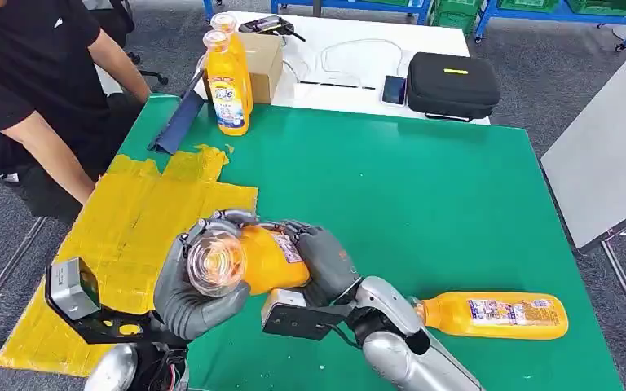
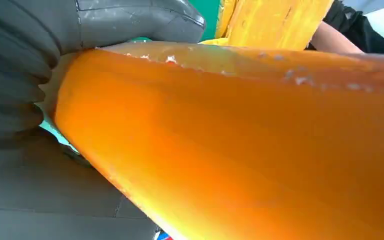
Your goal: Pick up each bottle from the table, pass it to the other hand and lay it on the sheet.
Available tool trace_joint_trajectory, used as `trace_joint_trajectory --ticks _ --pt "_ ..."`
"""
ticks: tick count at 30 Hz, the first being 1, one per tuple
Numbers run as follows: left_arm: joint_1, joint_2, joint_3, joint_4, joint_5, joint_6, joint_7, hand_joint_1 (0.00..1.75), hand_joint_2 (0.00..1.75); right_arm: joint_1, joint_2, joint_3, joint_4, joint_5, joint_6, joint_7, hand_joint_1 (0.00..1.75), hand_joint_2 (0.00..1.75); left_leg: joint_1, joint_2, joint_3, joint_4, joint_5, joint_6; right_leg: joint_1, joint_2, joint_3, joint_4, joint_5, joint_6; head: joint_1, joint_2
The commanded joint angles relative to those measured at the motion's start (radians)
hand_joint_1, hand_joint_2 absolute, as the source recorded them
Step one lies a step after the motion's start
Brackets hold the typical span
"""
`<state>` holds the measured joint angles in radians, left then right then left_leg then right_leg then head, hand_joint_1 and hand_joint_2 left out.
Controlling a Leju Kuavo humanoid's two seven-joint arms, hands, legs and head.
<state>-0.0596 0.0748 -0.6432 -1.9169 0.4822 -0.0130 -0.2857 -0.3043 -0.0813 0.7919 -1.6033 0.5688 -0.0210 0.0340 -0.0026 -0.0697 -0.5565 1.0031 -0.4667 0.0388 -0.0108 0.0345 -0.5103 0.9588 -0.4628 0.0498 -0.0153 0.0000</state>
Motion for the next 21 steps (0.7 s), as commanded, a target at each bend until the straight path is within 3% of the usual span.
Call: trace_joint_trajectory --ticks 1,12,13,14,18,19,21 --pt "-0.040 0.015 -0.074 0.051 0.003 -0.014 0.011 1.75 1.75 -0.048 0.000 0.063 0.062 0.007 0.019 0.006 1.75 1.75 0.000 0.005 0.001 0.000 0.000 -0.002 0.000 -0.001 0.000 0.000 0.000 -0.001 0.000 0.000" --pt "-0.036 0.012 -0.073 0.051 0.004 -0.018 0.010 1.75 1.75 -0.026 0.001 0.040 0.059 0.014 0.017 0.020 1.75 1.75 0.000 0.006 0.001 -0.001 0.000 -0.002 0.001 -0.002 0.001 0.000 0.000 -0.002 0.000 0.000" --pt "-0.031 0.010 -0.069 0.052 -0.003 -0.021 0.010 1.75 1.75 -0.023 0.002 0.031 0.073 0.033 0.031 0.076 1.68 1.75 0.000 0.004 0.001 -0.001 0.000 -0.002 0.001 -0.001 0.001 -0.001 0.000 -0.001 0.000 0.000" --pt "-0.023 -0.007 -0.069 0.025 0.056 -0.032 0.066 1.75 1.75 -0.060 -0.002 0.058 0.086 0.076 0.060 0.149 0.00 1.75 0.000 0.003 0.001 0.000 0.000 -0.001 0.001 -0.001 0.001 -0.001 0.000 -0.001 0.000 0.000" --pt "0.023 -0.044 -0.006 -0.161 -0.001 -0.012 0.198 1.75 1.75 -0.066 -0.013 0.044 0.057 0.095 0.132 0.226 0.00 1.75 0.000 0.008 -0.002 0.002 -0.001 -0.002 0.001 0.001 -0.002 0.002 0.000 -0.001 0.000 0.000" --pt "0.039 -0.050 0.014 -0.186 -0.103 0.009 0.182 1.75 1.75 -0.052 -0.026 0.036 0.043 0.122 0.161 0.256 0.00 0.00 0.001 0.006 -0.002 0.002 -0.001 -0.001 0.001 0.001 -0.002 0.001 0.000 -0.001 0.000 0.000" --pt "0.068 -0.033 0.074 -0.189 -0.350 0.006 0.093 1.75 1.75 0.010 -0.049 -0.018 0.049 0.136 0.178 0.257 0.00 0.00 0.000 0.006 -0.001 0.001 -0.001 -0.002 0.001 -0.001 -0.001 0.001 0.000 -0.001 0.000 0.000"
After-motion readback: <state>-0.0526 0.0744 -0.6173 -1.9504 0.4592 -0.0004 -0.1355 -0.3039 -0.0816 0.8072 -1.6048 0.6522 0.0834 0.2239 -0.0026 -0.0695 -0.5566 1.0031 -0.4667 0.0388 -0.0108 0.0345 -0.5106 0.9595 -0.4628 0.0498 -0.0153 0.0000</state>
